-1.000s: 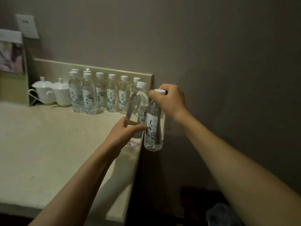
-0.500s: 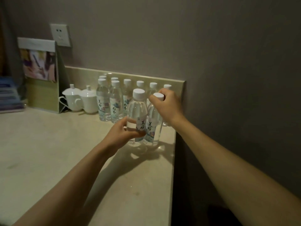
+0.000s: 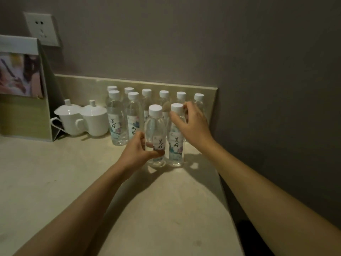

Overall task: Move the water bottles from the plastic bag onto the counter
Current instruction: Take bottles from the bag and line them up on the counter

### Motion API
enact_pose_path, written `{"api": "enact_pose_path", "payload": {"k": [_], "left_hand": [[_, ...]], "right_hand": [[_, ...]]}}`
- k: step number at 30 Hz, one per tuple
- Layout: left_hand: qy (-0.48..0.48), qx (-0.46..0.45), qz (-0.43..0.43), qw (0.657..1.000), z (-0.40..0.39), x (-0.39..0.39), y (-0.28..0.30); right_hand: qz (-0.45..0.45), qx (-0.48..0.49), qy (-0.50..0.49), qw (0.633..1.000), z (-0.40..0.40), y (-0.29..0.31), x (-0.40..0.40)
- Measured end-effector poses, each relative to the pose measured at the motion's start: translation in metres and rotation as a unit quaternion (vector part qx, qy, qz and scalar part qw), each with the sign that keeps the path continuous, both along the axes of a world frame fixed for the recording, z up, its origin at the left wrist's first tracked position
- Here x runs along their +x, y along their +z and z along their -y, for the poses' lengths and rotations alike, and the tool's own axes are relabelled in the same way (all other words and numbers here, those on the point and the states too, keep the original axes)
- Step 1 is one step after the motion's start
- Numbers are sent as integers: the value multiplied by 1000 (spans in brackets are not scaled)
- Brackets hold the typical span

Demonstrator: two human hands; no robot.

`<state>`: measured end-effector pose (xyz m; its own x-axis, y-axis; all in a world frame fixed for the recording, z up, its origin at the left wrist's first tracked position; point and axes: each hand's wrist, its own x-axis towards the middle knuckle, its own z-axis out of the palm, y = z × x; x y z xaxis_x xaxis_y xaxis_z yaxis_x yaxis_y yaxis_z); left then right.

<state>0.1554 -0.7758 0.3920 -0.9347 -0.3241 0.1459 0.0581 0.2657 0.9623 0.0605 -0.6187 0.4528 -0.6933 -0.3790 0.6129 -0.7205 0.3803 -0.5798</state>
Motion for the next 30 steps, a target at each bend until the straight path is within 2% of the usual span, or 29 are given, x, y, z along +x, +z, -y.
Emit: {"api": "enact_pose_path", "payload": {"k": [7, 12, 15, 21, 25, 30], "left_hand": [[-34, -21, -22, 999, 4, -5, -10], [-8, -107, -26, 994, 6, -4, -7], [18, -131, -46, 990, 3, -2, -8], [97, -119, -50, 987, -4, -7, -17], [161, -185, -60, 968, -4, -14, -19], [173, -277, -35, 944, 0, -15, -16]], "right_hand": [[104, 53, -83, 990, -10, -56, 27], [168, 100, -119, 973, -6, -72, 33], [178, 109, -137, 968, -2, -72, 33], [192, 93, -183, 960, 14, -74, 39], [193, 100, -173, 961, 23, -72, 34], [195, 88, -189, 958, 31, -73, 30]]}}
